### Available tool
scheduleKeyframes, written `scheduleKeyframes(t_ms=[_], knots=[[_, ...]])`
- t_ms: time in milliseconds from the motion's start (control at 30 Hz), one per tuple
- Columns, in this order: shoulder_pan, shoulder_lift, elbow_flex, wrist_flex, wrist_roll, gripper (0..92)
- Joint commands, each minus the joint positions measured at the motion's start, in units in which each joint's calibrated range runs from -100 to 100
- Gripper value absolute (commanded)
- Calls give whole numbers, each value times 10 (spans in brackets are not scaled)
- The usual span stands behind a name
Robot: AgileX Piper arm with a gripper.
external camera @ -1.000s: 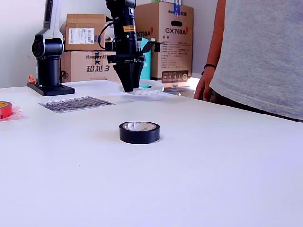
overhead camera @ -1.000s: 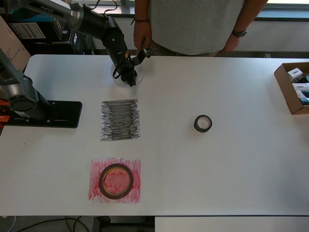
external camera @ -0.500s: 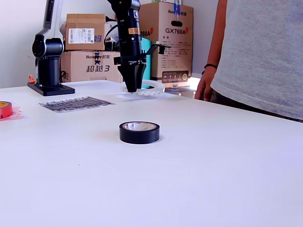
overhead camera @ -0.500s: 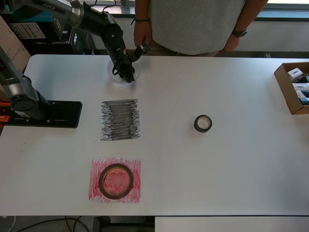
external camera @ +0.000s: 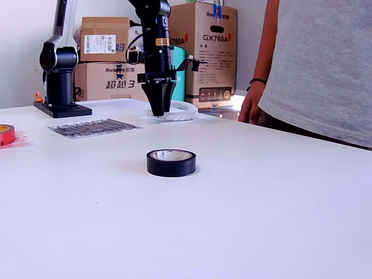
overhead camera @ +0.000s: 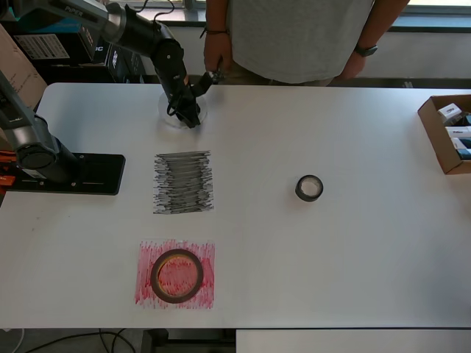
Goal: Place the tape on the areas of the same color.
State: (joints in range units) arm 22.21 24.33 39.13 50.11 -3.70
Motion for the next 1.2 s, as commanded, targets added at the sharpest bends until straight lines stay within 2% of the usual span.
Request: scheduleKeyframes(t_ms=[0,1067,1167], knots=[[-4,-2,-5,1,3,0],[-4,-2,-10,-8,14,8],[-4,-2,-9,-8,14,84]])
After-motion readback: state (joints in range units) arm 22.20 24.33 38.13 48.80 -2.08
